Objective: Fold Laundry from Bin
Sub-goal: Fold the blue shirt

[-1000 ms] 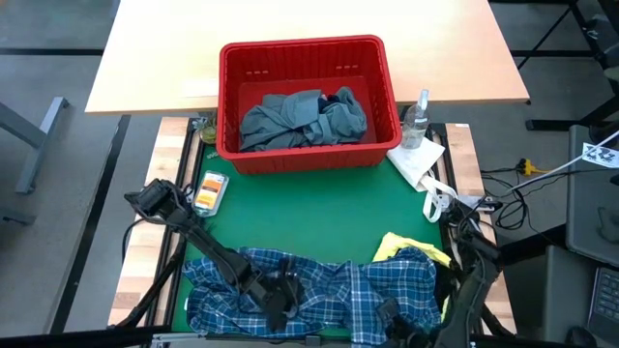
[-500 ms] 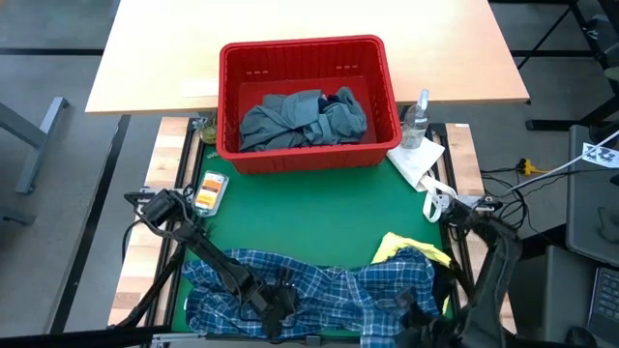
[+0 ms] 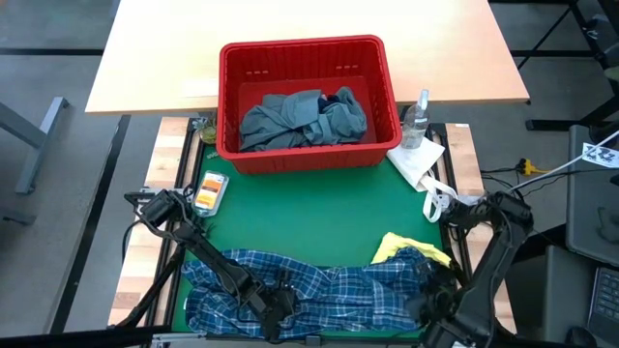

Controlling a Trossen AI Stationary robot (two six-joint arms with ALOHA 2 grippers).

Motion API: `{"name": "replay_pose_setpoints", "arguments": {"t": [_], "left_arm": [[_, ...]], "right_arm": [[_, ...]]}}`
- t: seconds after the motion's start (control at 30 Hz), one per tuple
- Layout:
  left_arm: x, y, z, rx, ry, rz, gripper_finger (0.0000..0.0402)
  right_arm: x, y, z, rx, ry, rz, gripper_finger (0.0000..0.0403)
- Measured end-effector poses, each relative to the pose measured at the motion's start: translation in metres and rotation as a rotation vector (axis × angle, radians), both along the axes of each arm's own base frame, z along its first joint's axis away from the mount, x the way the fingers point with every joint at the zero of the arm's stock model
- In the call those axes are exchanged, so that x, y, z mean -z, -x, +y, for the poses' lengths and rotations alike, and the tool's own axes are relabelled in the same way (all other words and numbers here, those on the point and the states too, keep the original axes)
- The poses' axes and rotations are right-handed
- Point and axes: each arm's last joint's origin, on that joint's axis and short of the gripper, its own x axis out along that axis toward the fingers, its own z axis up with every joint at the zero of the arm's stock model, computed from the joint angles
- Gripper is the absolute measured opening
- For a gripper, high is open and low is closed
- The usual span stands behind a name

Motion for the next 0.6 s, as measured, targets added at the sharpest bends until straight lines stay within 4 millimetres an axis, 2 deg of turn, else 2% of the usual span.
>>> {"name": "replay_pose_setpoints", "arguments": {"t": [0.23,0.47,0.6], "left_arm": [[0.0,0.0,0.0,0.0,0.0,0.0,0.0121],[0.0,-0.001,0.001,-0.003,0.0,-0.001,0.0121],[0.0,-0.001,0.001,-0.003,0.0,-0.001,0.0121]], "right_arm": [[0.02,0.006,-0.004,0.035,0.012,0.145,0.0005],[0.022,0.007,-0.004,0.072,0.009,0.169,0.0007],[0.022,0.008,-0.004,0.086,-0.013,0.206,0.0032]]}}
